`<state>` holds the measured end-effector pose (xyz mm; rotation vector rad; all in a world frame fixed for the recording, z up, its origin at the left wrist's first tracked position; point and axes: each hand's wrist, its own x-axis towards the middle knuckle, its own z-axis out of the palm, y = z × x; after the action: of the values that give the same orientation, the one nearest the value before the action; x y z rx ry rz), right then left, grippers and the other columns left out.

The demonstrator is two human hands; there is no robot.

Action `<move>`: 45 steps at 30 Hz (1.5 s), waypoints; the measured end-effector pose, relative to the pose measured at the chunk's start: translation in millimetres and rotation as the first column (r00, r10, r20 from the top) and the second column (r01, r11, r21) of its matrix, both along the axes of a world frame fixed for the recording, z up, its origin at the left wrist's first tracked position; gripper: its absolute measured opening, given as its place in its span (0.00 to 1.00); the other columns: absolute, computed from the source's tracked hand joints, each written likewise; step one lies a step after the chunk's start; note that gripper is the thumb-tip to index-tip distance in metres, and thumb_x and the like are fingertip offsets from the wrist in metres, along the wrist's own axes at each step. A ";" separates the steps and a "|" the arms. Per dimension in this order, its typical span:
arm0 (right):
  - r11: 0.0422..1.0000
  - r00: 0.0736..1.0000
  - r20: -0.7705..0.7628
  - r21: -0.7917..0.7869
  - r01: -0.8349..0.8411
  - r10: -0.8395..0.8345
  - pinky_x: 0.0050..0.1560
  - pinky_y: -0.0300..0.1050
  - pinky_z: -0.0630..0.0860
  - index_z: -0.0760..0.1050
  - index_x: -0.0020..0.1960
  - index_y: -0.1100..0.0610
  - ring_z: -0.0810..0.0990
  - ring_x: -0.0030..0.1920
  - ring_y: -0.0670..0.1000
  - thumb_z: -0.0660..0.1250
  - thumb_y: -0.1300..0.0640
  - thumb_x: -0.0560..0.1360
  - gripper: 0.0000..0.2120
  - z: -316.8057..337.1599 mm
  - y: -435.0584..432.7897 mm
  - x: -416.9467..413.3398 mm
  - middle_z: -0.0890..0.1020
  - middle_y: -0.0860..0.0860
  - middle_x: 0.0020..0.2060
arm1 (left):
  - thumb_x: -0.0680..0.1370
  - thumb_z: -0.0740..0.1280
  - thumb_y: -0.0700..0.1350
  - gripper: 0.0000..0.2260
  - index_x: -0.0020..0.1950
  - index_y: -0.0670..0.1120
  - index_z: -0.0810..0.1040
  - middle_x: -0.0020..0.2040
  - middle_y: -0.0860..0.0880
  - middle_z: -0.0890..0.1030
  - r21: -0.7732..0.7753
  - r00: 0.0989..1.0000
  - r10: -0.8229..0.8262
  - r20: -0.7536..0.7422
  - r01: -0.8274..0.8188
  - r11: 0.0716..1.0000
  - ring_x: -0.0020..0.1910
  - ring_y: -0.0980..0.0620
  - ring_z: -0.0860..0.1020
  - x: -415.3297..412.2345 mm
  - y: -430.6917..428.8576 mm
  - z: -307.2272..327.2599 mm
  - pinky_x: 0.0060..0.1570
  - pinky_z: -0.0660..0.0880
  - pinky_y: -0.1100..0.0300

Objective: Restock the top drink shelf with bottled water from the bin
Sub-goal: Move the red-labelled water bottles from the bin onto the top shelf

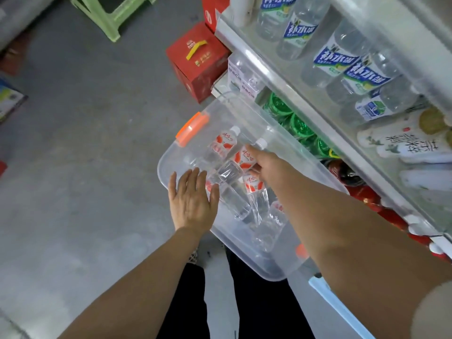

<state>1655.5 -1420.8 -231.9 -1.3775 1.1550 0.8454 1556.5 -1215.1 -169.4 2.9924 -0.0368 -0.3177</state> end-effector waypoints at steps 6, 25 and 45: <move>0.989 0.980 0.139 0.048 0.140 -0.146 0.31 0.46 0.82 0.75 0.59 0.63 0.88 0.39 0.55 0.77 0.48 0.74 0.24 28.3 3.2 -15.8 0.87 0.60 0.46 | 0.83 0.43 0.61 0.31 0.65 0.45 0.78 0.65 0.46 0.79 0.008 0.999 -0.018 -0.034 0.019 1.000 0.70 0.47 0.72 -0.1 2.1 1.9 0.76 0.53 0.43; 0.903 0.691 0.701 -0.165 0.398 -0.176 0.45 0.49 0.85 0.72 0.70 0.57 0.87 0.50 0.52 0.79 0.48 0.71 0.33 310.7 -49.8 -119.7 0.82 0.57 0.62 | 0.84 0.49 0.58 0.23 0.80 0.55 0.60 0.82 0.50 0.52 -0.574 0.944 -0.329 -0.034 0.251 0.780 0.80 0.49 0.51 5.0 -43.7 195.4 0.78 0.46 0.50; 0.575 0.132 0.935 -0.310 0.757 0.329 0.49 0.53 0.85 0.75 0.69 0.57 0.88 0.48 0.53 0.82 0.49 0.66 0.35 779.2 -183.0 -267.3 0.87 0.54 0.52 | 0.83 0.46 0.65 0.24 0.78 0.63 0.60 0.76 0.68 0.61 -0.800 0.551 -0.607 0.572 0.537 -0.267 0.73 0.71 0.58 -84.7 -261.1 591.4 0.73 0.53 0.65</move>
<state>1388.2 -1603.8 547.3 -1.8096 0.5096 -1.1094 1471.8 -1476.3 422.0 1.2599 -1.2442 -0.2623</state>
